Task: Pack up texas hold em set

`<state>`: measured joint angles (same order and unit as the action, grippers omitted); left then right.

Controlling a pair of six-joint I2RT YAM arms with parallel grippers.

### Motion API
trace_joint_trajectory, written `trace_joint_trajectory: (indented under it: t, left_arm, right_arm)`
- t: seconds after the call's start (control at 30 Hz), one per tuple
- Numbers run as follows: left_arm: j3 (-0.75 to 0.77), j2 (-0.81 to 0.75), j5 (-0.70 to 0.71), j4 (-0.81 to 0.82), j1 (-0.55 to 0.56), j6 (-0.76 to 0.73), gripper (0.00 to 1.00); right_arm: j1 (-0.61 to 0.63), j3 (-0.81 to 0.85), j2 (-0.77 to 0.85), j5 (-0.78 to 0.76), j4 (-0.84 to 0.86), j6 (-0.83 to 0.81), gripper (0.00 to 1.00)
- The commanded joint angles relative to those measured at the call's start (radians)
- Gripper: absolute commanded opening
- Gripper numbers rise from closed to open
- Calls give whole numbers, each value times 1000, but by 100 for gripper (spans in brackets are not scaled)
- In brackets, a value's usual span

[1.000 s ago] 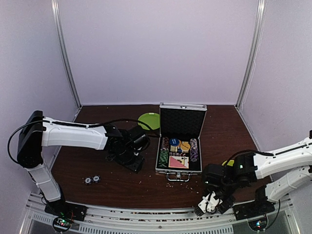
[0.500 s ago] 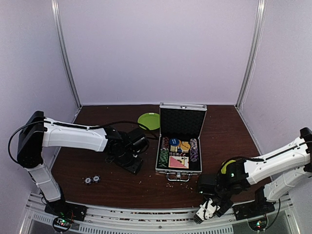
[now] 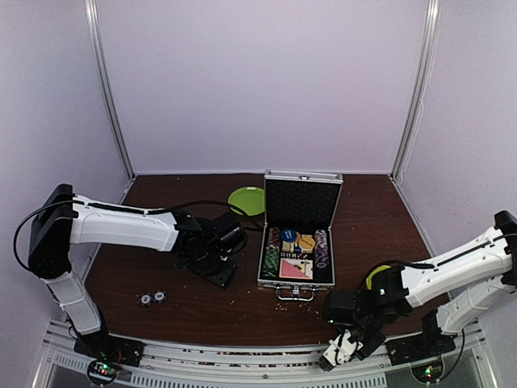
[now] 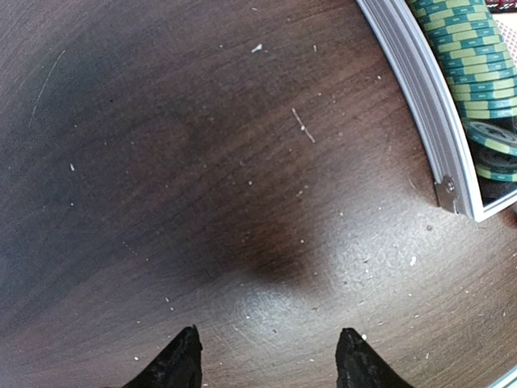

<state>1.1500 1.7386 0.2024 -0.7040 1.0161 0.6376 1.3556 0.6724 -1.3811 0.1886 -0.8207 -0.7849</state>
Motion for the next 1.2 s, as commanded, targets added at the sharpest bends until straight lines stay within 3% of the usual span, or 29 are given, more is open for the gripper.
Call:
trace_joint_trajectory:
  t: [0.0, 0.23, 0.37, 0.43, 0.7, 0.97, 1.17]
  left_arm:
    - [-8, -20, 12, 27, -2, -3, 59]
    - [-11, -17, 7, 39, -2, -2, 59]
    - [-13, -17, 7, 40, -2, -2, 59]
    - [-15, -19, 7, 40, -2, -1, 59]
    - [-20, -20, 10, 40, -2, 3, 59]
    - [-24, -21, 8, 40, -2, 2, 59]
    - [-19, -16, 2, 42, -2, 4, 59]
  right_arm:
    - [0, -8, -44, -87, -48, 31, 51]
    - [1, -16, -61, -88, -41, 53, 49]
    - [1, -22, -76, -103, -9, 67, 35]
    - [1, -22, -81, -116, 2, 72, 33]
    - [-16, 3, -35, -186, 55, 105, 32]
    - [-266, 216, 26, -138, -26, 63, 33]
    - [-439, 354, -32, -98, 3, 41, 34]
